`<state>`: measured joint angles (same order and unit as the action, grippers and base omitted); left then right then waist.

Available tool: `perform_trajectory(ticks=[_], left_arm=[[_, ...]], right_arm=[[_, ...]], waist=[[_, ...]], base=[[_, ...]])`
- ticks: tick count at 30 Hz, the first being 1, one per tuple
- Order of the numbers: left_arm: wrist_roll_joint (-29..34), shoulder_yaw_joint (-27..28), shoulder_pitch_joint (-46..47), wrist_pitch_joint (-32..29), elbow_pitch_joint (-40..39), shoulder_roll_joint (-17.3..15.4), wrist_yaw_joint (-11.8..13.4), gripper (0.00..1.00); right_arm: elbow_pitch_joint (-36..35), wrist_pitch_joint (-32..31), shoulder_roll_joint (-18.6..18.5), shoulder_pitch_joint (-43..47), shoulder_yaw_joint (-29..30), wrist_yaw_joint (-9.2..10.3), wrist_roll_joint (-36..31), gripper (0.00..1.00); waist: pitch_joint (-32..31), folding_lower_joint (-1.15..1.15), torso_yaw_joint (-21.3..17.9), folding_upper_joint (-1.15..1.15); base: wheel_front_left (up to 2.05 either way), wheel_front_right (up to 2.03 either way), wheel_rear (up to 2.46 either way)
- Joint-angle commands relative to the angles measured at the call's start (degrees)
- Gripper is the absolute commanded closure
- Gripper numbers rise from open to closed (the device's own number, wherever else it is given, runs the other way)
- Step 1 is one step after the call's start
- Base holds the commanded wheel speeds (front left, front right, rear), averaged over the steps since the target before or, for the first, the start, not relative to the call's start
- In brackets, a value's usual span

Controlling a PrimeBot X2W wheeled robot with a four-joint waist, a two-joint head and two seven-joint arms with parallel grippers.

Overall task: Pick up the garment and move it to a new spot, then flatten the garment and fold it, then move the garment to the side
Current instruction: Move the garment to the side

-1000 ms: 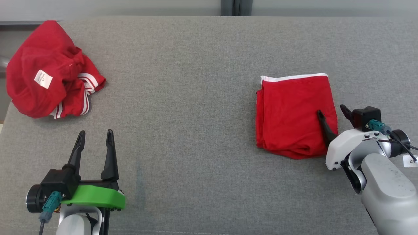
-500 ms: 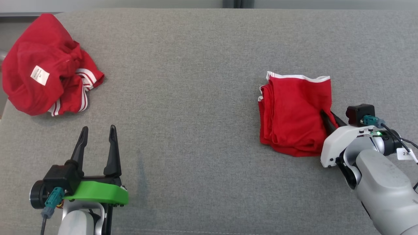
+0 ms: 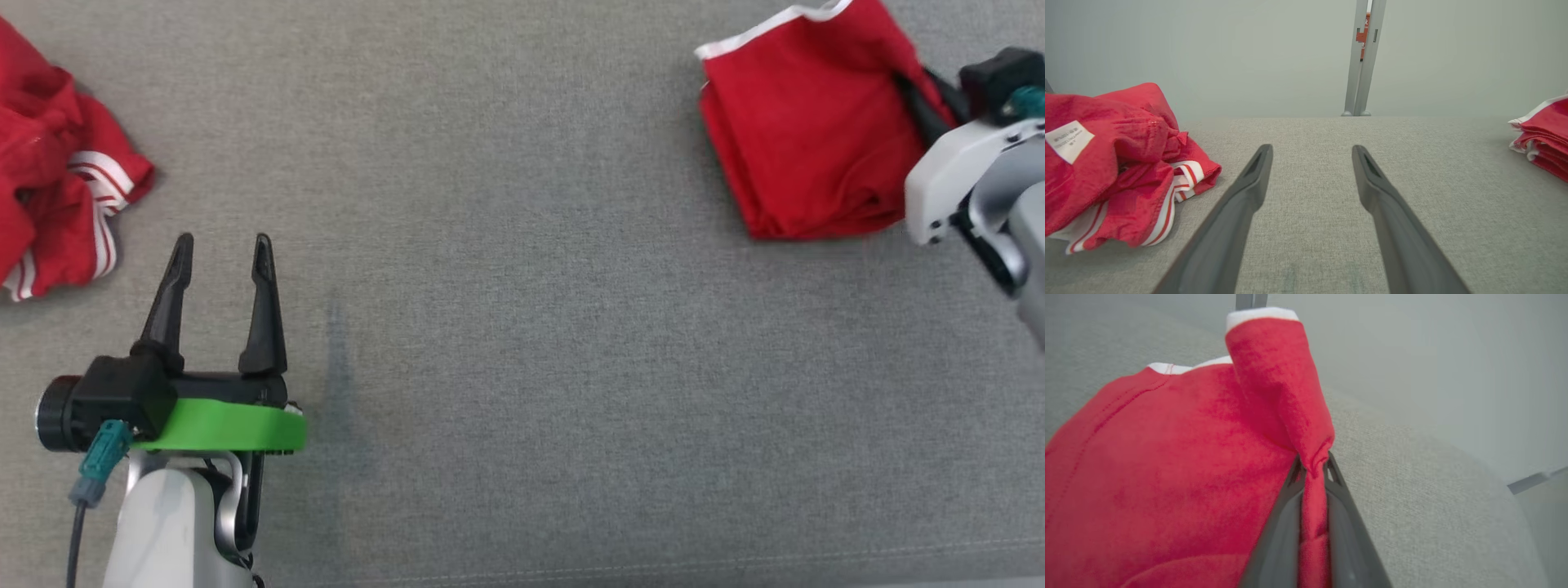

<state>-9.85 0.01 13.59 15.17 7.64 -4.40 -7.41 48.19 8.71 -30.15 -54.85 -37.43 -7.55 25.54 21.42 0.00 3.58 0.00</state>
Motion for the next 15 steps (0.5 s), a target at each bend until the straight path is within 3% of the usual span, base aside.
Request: perform_trajectory(ticks=[1,9,15], left_arm=[[0.5,0.3,1.6,-0.1,-0.7,-0.8,-0.1,0.00],[1.5,0.3,4.3,-0.1,-3.6,-3.6,-0.1,0.00],[1.8,0.8,3.5,-0.1,-5.9,-5.9,-0.1,0.00]], right_arm=[[-0.4,0.0,-1.9,-1.8,-0.3,0.10,1.2,1.00],[-1.6,-0.8,-11.9,-8.0,-0.8,0.10,5.2,1.00],[-2.1,-1.2,-17.1,-10.8,-1.2,0.10,7.6,1.00]], waist=[[6.6,0.00,-4.5,0.00],[13.1,0.00,-8.6,0.00],[15.7,0.00,-11.0,0.00]], base=[[0.00,0.00,0.00],[0.00,0.00,0.00],[0.00,0.00,0.00]])
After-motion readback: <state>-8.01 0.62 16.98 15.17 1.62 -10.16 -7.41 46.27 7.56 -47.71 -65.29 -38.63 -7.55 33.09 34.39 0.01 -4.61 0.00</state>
